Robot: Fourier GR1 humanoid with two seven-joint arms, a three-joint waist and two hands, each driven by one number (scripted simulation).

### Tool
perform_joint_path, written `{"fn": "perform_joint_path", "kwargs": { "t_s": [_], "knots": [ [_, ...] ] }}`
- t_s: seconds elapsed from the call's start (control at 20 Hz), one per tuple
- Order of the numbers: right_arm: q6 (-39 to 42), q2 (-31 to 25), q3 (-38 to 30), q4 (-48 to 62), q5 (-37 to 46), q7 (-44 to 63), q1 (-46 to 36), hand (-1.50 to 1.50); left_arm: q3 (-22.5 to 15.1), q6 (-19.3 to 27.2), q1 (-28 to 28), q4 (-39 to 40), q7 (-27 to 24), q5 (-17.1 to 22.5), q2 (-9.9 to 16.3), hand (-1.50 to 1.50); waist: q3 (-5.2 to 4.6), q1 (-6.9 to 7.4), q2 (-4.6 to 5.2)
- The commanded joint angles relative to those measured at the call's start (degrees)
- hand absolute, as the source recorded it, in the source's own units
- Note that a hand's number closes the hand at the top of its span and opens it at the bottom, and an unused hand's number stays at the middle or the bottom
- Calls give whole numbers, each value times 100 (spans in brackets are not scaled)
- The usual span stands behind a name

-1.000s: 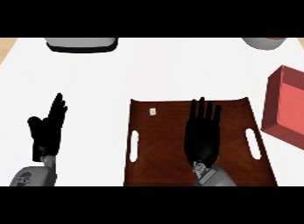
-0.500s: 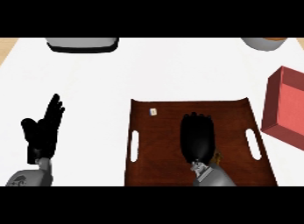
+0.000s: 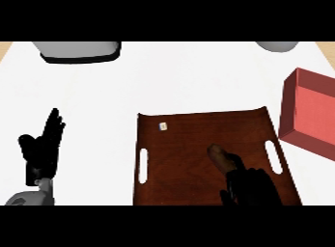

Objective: Pick the sweet potato from the tray and place it in the cardboard box

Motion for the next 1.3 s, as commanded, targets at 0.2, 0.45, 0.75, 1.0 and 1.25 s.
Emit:
{"fn": "perform_joint_path", "kwargs": {
  "t_s": [0.2, 0.45, 0.75, 1.0, 1.25],
  "knots": [
    [-403, -2007, -867, -2626, -1206, -1370, 2431, 150, -41, -61, -77, -63, 43, -30, 12, 0, 16, 55, 68],
    [-708, -2470, -1985, -3906, -1935, -1897, 3445, 150, -22, 26, -41, -88, 2, 1, -137, 0, 16, 13, 59],
    [-843, -2029, -2412, -4629, -2350, -1836, 3385, 150, 133, -33, -89, -67, 186, 25, 104, 0, 0, -67, 48],
    [-850, -1951, -3182, -4456, -2808, -1961, 3241, 150, 92, 15, 60, 31, -92, -25, -29, 0, -3, -19, 65],
    [-650, -1915, -4066, -4186, -3148, -1983, 2743, 150, 46, 6, -51, -102, 9, -67, 10, 0, -1, 38, 73]
  ]
}}
